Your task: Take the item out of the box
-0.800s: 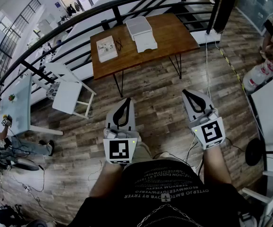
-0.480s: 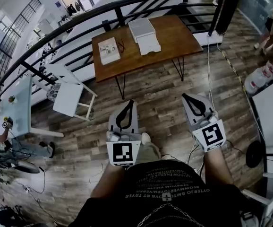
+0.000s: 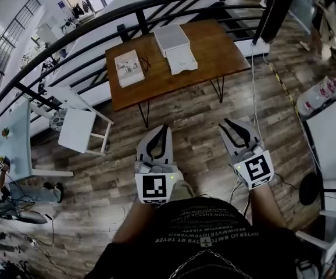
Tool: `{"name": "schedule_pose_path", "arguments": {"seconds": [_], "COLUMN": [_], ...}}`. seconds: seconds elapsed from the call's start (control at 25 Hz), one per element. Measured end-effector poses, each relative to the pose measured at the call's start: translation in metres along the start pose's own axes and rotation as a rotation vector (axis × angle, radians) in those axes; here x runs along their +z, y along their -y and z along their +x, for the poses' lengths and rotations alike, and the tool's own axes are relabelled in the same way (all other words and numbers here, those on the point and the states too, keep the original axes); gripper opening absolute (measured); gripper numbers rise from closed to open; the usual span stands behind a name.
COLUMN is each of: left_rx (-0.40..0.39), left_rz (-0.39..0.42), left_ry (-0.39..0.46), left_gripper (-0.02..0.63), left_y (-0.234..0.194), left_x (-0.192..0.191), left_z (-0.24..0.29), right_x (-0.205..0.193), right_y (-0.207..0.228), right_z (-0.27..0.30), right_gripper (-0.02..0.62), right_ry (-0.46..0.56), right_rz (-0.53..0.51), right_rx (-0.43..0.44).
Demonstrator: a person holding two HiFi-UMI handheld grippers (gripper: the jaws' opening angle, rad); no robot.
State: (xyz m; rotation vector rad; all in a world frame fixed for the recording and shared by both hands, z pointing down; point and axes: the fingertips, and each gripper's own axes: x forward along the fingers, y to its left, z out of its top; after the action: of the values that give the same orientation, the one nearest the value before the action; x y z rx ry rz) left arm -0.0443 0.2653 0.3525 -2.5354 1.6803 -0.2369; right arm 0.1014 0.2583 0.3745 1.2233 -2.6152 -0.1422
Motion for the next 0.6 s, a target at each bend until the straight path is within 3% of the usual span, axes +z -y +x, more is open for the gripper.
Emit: {"name": "schedule_pose_path", "arguments": {"seconds": [0.44, 0.6], "left_rx": [-0.056, -0.065], "left_rz": [-0.024, -0.033], "left_ry": [-0.012, 0.016], "left_gripper": [0.006, 0.006], "left_y": [-0.053, -0.072], "left_x": [-0.016, -0.011], "left_z": [0.062, 0.072], "right_x": [-0.001, 0.011], "right_y": [0.019, 0.021], "right_z": [0.077, 0.101], "right_gripper": [0.110, 0.122], "right_ry": [-0.095, -0.063], "right_rz": [0.010, 0.016], "right_rx": [-0.020, -0.039]}}
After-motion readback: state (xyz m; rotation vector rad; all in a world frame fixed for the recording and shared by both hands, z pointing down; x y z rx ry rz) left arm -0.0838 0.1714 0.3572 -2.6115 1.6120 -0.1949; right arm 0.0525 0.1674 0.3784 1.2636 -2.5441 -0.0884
